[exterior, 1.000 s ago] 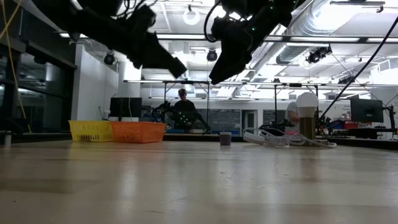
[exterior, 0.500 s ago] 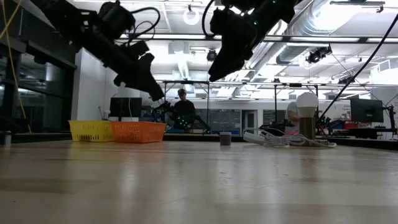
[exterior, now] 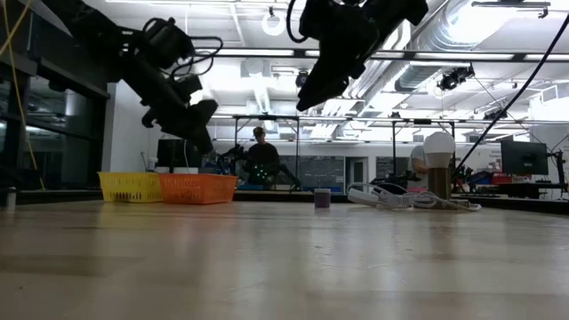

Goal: Pick & Place Office items
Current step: Put the black adapter into the orange basket

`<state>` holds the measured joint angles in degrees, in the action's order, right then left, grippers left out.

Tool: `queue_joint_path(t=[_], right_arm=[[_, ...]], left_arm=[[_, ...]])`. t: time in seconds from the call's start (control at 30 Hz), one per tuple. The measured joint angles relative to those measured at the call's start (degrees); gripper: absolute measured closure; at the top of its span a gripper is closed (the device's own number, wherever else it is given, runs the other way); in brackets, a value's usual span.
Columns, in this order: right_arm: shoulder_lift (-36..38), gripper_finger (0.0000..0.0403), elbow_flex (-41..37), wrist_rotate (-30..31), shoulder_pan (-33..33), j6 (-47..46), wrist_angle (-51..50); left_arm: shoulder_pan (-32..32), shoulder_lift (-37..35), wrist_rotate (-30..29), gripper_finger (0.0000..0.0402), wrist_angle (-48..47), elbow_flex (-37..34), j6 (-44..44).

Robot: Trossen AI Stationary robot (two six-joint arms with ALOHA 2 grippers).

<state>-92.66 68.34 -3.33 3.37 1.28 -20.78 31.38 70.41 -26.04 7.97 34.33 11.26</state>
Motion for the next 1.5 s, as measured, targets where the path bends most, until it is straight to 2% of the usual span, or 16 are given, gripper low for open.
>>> queue_joint_path(t=[0.2,0.33,0.5,0.63,1.5], right_arm=[[0.0,0.0156,0.0,0.44,-0.92,-0.02,0.0],[0.0,0.0156,0.0,0.42,-0.93,-0.41,-0.02],[0.0,0.0156,0.0,0.46,-0.91,-1.33,-0.02],[0.0,0.0156,0.0,0.28,-0.93,-1.33,0.0],[0.0,0.0156,0.0,0.2,-0.91,-1.49,-0.02]], left_arm=[[-0.54,4.63,-3.05,0.0252,1.71,-0.04,0.71],[-1.25,6.06,-3.11,0.0252,4.77,-0.04,-0.58],[-1.31,6.1,-3.47,0.0252,5.12,-0.04,-0.93],[-0.41,6.1,-6.06,0.0252,4.61,-0.04,-0.82],[-0.42,6.1,-5.65,0.0252,3.15,-0.04,2.74]])
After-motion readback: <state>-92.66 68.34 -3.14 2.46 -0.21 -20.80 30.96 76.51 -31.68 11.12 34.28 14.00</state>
